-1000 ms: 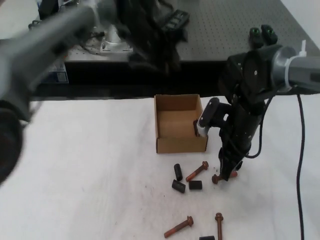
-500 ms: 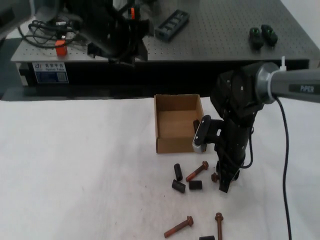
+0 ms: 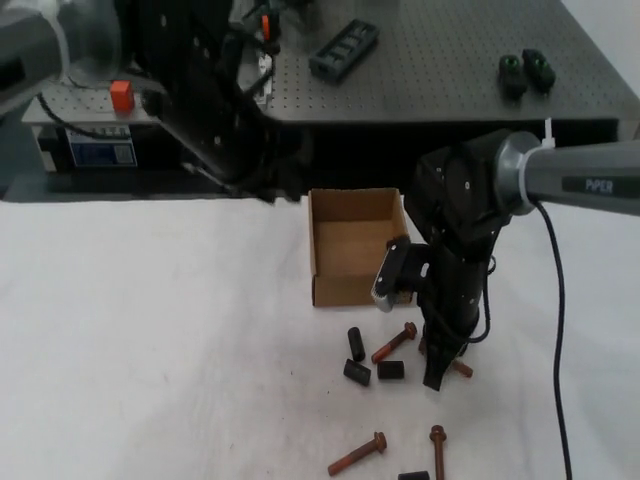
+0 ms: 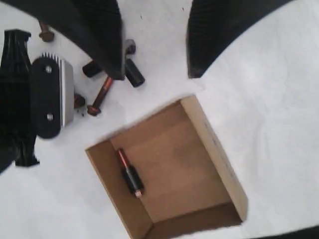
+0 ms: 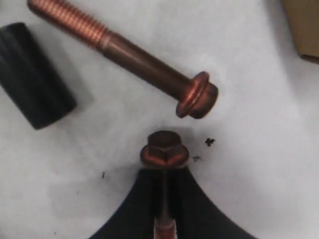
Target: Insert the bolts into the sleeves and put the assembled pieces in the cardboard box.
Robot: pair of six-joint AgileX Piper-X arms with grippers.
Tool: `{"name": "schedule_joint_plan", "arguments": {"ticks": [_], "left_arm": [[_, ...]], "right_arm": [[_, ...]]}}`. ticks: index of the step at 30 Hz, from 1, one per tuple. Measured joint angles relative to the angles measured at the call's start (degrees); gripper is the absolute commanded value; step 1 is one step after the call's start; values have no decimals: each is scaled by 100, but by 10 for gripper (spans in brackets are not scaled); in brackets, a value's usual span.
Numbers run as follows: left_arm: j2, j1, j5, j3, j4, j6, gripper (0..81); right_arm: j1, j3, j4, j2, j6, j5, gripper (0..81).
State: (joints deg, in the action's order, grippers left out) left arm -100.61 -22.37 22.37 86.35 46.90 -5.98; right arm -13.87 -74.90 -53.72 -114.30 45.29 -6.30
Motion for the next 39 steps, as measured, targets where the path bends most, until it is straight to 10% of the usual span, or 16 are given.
{"name": "schedule_joint_plan", "arguments": {"ticks": [15,39], "left_arm": [[-556,-1720,-530,-783,-569,2041,293],[-2120,-1648,-1331,1030,443,490,293]], "right_arm": [[1504,1057,286,1446,-2044,1707,8],[1906,2338,534,3537,-2905,2314,8]]}}
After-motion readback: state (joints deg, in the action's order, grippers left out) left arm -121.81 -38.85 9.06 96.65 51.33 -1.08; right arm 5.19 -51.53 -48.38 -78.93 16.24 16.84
